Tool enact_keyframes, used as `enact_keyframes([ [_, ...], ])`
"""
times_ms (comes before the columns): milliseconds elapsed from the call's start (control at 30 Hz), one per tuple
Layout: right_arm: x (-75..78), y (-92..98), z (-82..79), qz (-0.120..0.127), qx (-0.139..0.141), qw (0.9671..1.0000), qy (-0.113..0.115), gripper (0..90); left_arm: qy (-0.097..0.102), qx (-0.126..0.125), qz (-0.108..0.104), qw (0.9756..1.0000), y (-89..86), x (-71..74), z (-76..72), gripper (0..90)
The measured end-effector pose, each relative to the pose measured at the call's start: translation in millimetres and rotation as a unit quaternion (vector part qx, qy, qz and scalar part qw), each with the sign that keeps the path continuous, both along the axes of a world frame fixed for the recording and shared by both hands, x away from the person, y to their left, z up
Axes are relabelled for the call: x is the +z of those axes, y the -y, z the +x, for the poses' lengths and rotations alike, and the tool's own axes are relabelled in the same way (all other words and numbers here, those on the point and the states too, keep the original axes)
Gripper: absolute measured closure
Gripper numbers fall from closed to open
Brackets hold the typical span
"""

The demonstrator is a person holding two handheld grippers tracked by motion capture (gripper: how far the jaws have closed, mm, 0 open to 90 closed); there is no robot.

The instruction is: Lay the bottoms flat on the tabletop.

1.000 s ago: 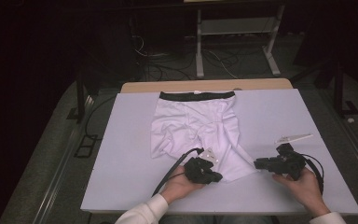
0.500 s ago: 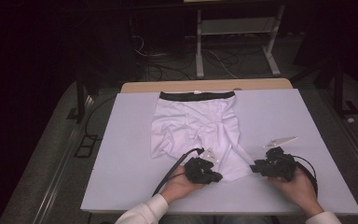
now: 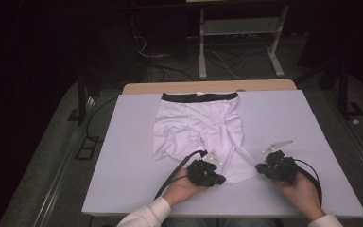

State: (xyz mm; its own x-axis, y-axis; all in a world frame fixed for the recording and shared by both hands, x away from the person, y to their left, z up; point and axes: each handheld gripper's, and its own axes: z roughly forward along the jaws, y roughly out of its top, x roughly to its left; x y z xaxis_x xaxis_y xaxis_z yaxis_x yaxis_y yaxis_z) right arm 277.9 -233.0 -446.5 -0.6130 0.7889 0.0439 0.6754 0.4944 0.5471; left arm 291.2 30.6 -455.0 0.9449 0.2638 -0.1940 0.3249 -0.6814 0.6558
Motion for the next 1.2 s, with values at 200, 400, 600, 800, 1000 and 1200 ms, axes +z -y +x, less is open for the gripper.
enact_keyframes([
  [200, 1.2, 9.9, 4.8, 0.048, -0.012, 0.9984, -0.027, 87.2, 0.001, -0.001, 0.001, 1.0000, 0.2, 0.2, 0.1, 87.8],
  [400, 10.9, 31.1, 7.1, 0.138, -0.034, 0.9890, -0.040, 88.7, 0.003, -0.003, -0.002, 1.0000, 0.4, 2.5, 0.4, 87.8],
  [600, 15.6, 50.1, 8.4, 0.176, -0.057, 0.9820, -0.040, 88.7, 0.010, -0.006, -0.007, 0.9999, -0.6, 6.7, -0.9, 87.9],
  [800, 16.9, 67.2, 7.6, 0.220, -0.084, 0.9704, -0.053, 88.7, 0.019, -0.009, -0.022, 0.9996, -1.2, 13.7, -5.3, 87.9],
  [1000, 14.7, 79.3, -3.1, 0.244, -0.101, 0.9616, -0.076, 88.7, 0.031, -0.020, -0.035, 0.9987, 1.3, 20.6, -14.9, 87.9],
  [1200, 9.0, 90.2, -15.3, 0.258, -0.115, 0.9549, -0.092, 88.7, 0.038, -0.034, -0.037, 0.9980, 7.4, 22.8, -24.1, 87.9],
])
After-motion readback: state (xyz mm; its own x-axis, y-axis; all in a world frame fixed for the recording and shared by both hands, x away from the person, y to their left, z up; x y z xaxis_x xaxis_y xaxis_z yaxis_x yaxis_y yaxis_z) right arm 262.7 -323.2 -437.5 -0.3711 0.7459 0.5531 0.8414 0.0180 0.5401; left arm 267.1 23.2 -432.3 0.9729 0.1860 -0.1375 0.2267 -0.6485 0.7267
